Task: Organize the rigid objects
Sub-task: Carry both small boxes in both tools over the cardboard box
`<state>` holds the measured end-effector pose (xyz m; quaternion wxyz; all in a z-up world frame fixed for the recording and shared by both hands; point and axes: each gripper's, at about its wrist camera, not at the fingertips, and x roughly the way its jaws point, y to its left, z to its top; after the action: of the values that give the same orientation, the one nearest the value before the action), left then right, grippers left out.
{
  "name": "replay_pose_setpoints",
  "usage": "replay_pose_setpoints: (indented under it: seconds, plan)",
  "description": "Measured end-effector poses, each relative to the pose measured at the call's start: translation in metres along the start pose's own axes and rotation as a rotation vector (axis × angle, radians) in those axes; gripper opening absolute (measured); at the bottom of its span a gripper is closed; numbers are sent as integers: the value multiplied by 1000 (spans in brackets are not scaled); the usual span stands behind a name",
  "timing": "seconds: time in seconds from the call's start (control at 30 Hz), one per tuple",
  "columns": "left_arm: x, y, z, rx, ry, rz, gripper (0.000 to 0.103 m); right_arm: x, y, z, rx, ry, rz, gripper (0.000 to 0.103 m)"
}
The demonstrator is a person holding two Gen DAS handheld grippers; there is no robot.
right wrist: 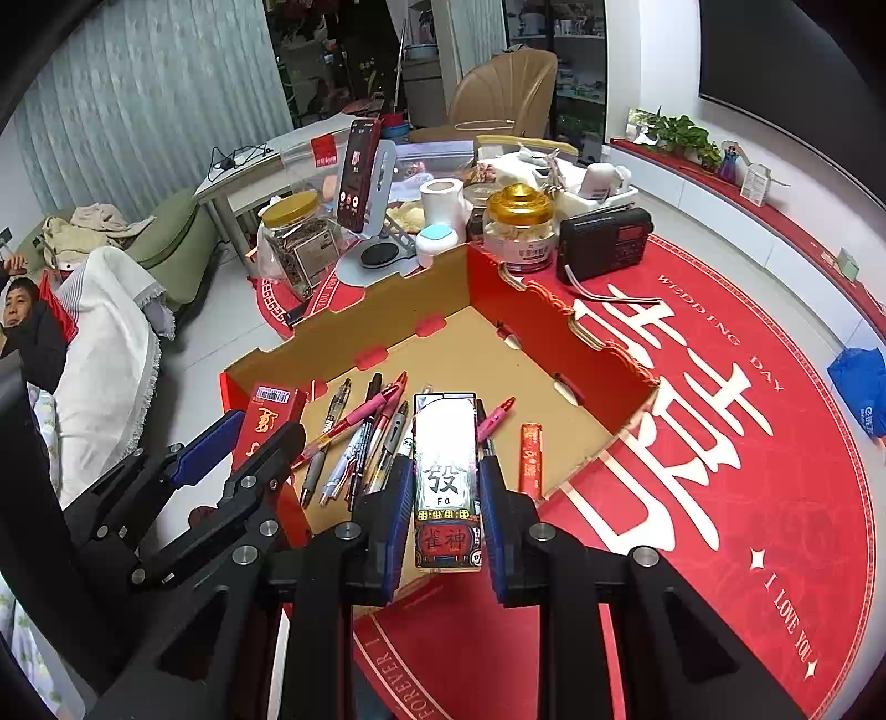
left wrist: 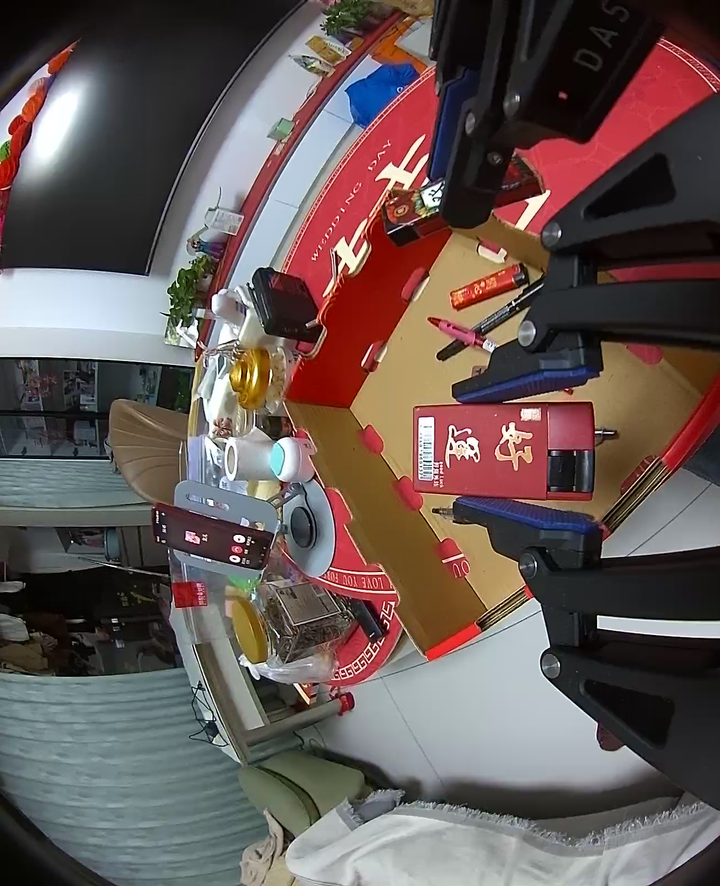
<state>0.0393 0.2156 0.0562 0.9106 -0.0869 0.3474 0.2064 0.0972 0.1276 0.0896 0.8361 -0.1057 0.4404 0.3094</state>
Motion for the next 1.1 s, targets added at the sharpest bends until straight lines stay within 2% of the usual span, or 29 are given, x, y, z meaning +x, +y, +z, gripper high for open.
replay_pose_setpoints:
  seconds: [1.1]
  plan:
    - [39, -3, 9, -8, 48, 11, 37, 47, -10, 15, 6, 74, -17, 25]
